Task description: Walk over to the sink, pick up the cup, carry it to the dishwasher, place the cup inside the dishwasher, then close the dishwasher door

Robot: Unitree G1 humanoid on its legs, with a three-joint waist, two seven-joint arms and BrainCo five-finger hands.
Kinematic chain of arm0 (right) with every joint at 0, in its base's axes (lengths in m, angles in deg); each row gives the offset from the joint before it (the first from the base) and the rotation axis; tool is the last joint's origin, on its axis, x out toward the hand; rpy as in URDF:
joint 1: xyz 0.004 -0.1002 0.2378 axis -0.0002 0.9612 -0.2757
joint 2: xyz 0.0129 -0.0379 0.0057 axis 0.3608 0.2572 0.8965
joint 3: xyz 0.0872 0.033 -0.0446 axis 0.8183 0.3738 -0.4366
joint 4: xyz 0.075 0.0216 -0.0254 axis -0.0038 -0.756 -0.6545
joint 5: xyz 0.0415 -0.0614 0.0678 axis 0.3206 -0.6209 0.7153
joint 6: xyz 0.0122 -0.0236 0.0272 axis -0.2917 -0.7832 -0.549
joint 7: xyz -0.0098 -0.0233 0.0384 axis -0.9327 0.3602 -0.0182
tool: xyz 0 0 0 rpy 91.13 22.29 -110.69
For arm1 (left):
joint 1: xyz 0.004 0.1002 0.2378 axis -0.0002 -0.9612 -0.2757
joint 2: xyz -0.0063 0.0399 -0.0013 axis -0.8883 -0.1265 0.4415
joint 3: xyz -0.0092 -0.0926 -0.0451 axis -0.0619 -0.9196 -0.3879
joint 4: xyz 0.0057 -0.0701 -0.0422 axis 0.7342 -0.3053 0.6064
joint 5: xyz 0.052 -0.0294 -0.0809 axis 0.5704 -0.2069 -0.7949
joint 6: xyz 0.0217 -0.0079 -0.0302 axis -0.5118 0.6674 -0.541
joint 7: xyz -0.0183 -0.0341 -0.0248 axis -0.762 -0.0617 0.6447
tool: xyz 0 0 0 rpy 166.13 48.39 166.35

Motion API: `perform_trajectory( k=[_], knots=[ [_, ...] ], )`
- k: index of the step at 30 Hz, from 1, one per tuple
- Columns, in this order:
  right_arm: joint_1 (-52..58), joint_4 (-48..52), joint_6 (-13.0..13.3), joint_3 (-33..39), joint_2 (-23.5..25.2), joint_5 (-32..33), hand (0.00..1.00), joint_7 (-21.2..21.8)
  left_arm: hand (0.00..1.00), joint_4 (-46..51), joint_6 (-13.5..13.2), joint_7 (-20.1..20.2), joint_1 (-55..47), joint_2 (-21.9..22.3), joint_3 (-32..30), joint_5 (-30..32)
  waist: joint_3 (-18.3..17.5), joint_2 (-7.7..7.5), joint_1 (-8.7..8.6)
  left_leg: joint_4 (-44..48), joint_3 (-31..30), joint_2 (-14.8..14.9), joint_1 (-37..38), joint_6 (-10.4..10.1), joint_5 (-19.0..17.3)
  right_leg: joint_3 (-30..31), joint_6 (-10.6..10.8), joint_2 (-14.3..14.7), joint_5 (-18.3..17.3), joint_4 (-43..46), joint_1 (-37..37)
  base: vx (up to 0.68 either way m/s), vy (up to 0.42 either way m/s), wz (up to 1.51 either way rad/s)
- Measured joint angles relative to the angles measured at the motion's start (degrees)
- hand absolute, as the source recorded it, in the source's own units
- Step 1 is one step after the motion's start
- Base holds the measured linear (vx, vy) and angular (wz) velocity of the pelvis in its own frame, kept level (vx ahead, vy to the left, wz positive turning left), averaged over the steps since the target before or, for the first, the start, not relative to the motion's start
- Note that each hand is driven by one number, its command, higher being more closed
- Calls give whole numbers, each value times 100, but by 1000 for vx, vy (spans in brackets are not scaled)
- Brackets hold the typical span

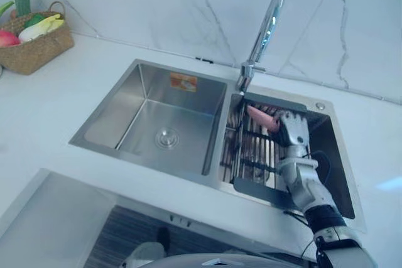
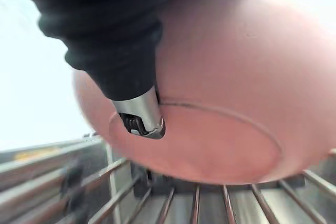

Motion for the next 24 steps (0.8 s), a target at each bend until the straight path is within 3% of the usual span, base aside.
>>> perform_trajectory(
  k=[12, 18, 24],
  knots=[
    [2, 552, -55, 11, -34, 1160, 100, 9, 0, -9, 11, 0, 0, 136, -172, 2, 46, 161, -123, 0, 66, -6, 7, 4, -3, 96, 33, 12, 97, -82, -13, 0, -5, -2],
    [2, 722, 7, 62, -35, 1249, 100, -37, 0, -17, 2, -6, 0, 162, -177, 44, 35, 200, -136, 0, 76, -5, 11, 8, 3, 109, 33, 15, 111, -98, -12, 0, -3, -2],
    [-438, 1324, 70, 709, -49, 1287, 100, -445, 0, -17, -7, -7, 7, 199, -201, 106, 25, 243, -113, 0, 70, 9, 11, 15, 11, 125, -13, 33, 147, -109, -6, 0, 0, 0]
  ],
)
